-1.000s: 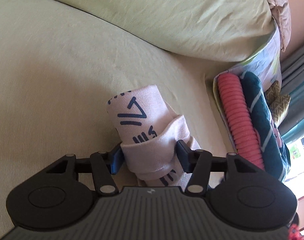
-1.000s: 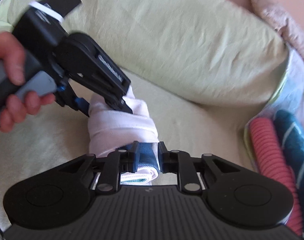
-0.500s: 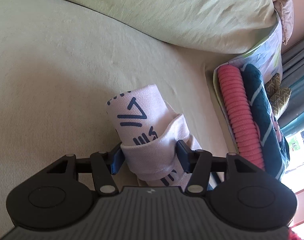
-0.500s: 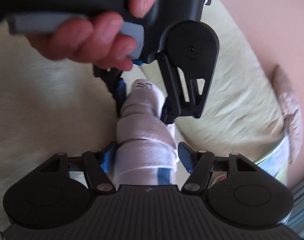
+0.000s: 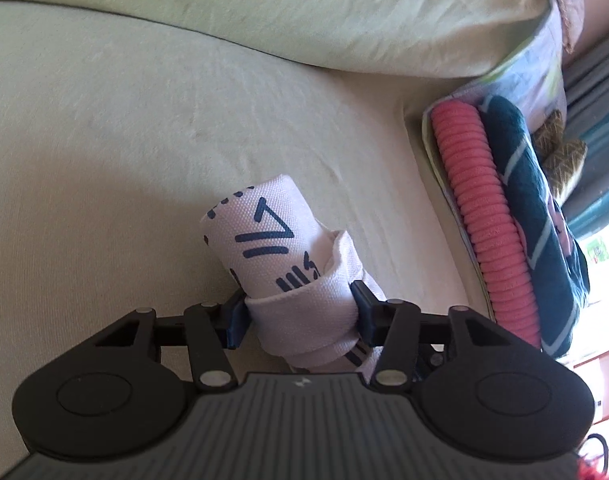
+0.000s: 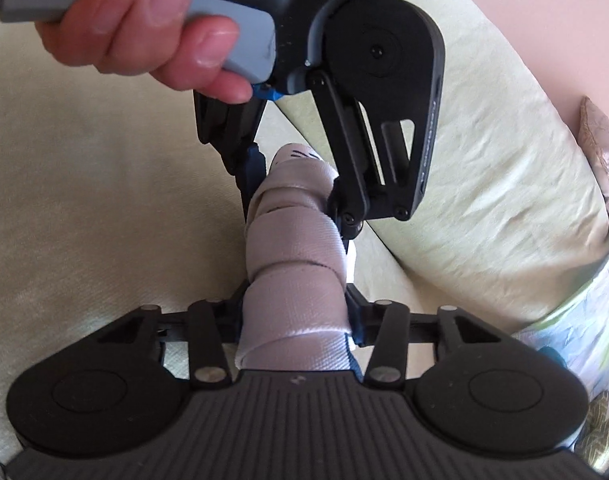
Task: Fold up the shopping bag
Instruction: 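Carry the roll to the cardboard box with the left gripper while the right gripper steadies it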
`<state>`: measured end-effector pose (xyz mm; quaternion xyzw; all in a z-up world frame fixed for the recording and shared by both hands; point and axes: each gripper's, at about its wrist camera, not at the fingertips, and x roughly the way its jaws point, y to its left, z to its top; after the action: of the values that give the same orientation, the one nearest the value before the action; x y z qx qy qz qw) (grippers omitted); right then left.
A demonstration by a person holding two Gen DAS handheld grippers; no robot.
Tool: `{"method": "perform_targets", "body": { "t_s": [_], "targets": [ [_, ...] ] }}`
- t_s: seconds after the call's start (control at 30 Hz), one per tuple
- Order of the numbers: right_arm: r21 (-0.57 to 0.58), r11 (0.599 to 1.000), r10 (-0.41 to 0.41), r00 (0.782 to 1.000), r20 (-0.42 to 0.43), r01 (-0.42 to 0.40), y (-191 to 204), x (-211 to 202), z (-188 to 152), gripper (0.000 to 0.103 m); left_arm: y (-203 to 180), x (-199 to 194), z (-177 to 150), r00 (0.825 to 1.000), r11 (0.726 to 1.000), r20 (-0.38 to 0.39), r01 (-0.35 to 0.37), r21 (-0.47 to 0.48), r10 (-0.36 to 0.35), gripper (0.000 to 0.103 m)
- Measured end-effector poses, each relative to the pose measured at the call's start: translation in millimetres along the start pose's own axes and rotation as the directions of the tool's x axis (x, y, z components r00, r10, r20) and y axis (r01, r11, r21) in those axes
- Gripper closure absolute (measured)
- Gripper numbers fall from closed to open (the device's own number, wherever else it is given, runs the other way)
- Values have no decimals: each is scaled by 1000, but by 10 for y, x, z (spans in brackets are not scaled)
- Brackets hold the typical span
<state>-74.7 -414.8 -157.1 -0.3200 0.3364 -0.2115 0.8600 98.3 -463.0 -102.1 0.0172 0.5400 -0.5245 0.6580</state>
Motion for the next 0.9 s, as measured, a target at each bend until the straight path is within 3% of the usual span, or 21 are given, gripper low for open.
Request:
{"method": "perform_targets", "body": {
  "t_s": [0.23,0.37,0.5,0.67,0.77,0.87,0.9],
  "targets": [
    [162,987,-14,997,-76,26,-7,-627,-92,63,-533,-69,-439,993,992,-114,-4,128,18,49],
    [263,959,-60,984,-166,103,47,-1224,-314,63,-975,-60,-869,983,973,-184,48,226,-6,49],
    [318,924,-126,953,-276,214,111,-1804,-596,63,-1524,-35,-1456,959,933,-281,139,332,-42,49],
    [384,822,-213,853,-475,420,246,-2624,-1030,63,-2350,61,-2365,899,826,-433,286,485,-57,49],
    [414,739,-240,781,-577,532,317,-2992,-1278,62,-2821,158,-2901,861,739,-508,361,568,-30,49],
    [432,626,-250,693,-676,649,394,-3356,-1603,62,-3219,274,-3399,832,648,-554,412,640,18,49],
    [435,601,-249,674,-696,671,418,-3425,-1670,62,-3370,335,-3565,823,615,-567,428,663,38,49]
  ]
}}
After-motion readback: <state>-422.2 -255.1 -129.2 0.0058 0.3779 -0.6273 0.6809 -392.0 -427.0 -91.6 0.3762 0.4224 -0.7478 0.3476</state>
